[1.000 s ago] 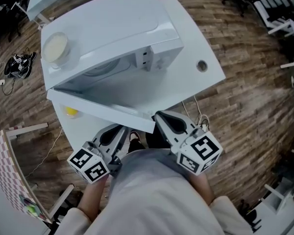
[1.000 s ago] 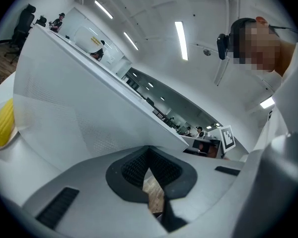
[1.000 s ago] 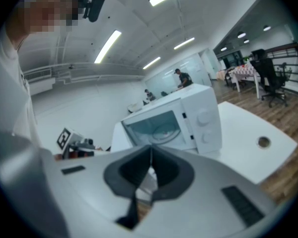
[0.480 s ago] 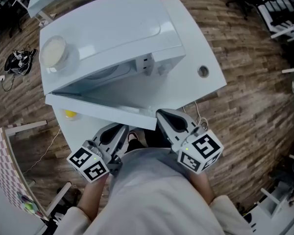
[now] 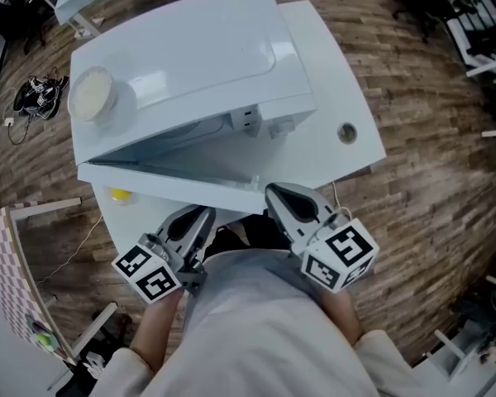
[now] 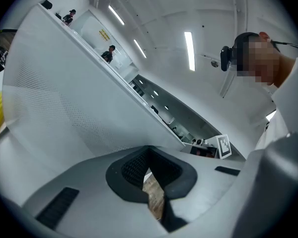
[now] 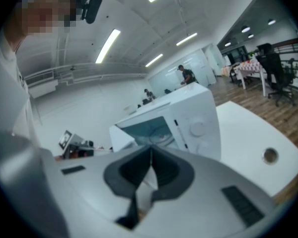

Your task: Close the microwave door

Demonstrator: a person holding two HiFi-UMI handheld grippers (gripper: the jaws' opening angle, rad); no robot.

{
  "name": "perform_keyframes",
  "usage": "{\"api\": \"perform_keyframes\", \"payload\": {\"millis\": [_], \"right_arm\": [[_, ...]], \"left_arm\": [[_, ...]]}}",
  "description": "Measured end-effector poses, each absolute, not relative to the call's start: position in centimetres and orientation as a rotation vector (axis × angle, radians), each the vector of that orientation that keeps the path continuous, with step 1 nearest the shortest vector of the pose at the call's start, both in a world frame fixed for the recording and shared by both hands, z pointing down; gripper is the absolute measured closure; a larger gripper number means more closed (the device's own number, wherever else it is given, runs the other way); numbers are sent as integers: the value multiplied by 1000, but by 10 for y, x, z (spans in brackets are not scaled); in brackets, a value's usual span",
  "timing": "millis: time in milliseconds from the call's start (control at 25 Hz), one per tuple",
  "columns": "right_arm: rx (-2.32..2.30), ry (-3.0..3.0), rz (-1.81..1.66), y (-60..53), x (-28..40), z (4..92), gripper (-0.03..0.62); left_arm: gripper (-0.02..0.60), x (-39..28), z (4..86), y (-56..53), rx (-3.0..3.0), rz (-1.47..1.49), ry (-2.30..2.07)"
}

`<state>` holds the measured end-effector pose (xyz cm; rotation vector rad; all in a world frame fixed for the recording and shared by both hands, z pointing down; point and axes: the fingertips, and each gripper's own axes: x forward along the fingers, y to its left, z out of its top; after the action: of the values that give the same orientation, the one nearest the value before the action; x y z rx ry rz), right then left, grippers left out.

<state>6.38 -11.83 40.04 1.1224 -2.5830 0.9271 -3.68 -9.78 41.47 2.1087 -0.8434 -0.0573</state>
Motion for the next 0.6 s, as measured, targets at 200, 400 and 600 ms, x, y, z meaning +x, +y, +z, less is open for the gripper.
{"api": "perform_keyframes", "payload": {"millis": [200,400,600], "right_arm": [[1091,-2591,888,-126,69,403,569],[1062,-2619,865,-130,77,399,569],[1004,-2647,872,-130,70,401,569]], "left_arm": [[565,-35,415,-103,2107,-56,-896],[565,-28,407,-107,2135,-46,-951],[565,-25,404,-114,2154,-55,-1012]]}}
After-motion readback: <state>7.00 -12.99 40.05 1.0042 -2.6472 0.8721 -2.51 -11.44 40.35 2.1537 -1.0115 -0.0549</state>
